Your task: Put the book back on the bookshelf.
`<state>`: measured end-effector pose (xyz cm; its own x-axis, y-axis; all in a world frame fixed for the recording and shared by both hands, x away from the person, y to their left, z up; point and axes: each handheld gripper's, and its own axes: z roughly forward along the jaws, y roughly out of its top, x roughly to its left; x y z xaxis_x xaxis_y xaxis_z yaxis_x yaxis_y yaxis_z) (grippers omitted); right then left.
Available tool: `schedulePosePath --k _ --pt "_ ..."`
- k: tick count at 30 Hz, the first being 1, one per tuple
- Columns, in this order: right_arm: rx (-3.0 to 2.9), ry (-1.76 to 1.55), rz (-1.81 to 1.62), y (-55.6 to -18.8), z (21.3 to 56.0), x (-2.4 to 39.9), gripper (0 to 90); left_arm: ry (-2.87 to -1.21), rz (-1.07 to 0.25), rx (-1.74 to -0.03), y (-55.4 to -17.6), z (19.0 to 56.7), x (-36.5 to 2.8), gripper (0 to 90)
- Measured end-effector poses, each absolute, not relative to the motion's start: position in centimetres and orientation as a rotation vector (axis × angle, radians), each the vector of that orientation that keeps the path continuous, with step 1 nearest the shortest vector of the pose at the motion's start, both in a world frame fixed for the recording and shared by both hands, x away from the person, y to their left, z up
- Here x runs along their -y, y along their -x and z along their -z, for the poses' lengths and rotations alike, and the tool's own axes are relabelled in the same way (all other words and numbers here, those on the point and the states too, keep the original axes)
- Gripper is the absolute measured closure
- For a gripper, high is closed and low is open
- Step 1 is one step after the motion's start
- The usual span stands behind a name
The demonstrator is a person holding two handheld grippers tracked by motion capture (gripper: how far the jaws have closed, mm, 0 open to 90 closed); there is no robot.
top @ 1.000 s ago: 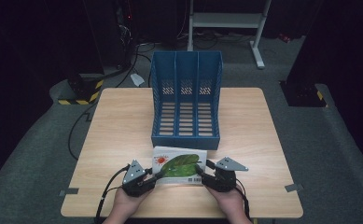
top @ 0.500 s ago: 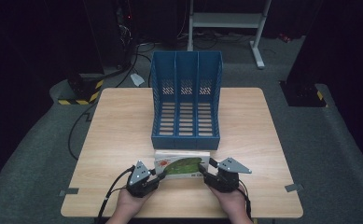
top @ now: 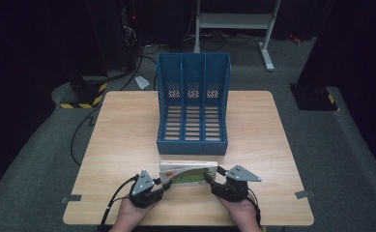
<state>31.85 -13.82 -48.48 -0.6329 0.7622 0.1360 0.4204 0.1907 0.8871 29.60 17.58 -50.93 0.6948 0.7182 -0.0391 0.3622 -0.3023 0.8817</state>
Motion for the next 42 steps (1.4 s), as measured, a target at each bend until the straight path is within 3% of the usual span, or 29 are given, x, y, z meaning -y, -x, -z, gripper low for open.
schedulePosePath --k 6,10,17,37,42 --pt "-2.155 -1.098 -1.412 -32.0 48.4 13.5 34.9 -1.889 -0.454 -0.853 -29.3 50.7 -18.3 60.9" --pt "-2.181 -1.07 -1.423 -32.3 48.3 13.3 28.8 -1.873 -0.471 -0.865 -29.0 50.7 -18.3 51.7" --pt "-2.185 -1.0 -1.454 -32.9 47.6 12.6 26.3 -1.84 -0.524 -0.917 -28.8 50.6 -18.5 40.2" --pt "-2.184 -0.925 -1.54 -31.3 47.4 13.5 62.3 -1.819 -0.523 -1.054 -31.6 50.7 -21.0 37.6" --pt "-2.195 -0.901 -1.538 -30.8 47.4 13.3 70.1 -1.846 -0.579 -1.105 -32.6 51.2 -22.2 37.8"
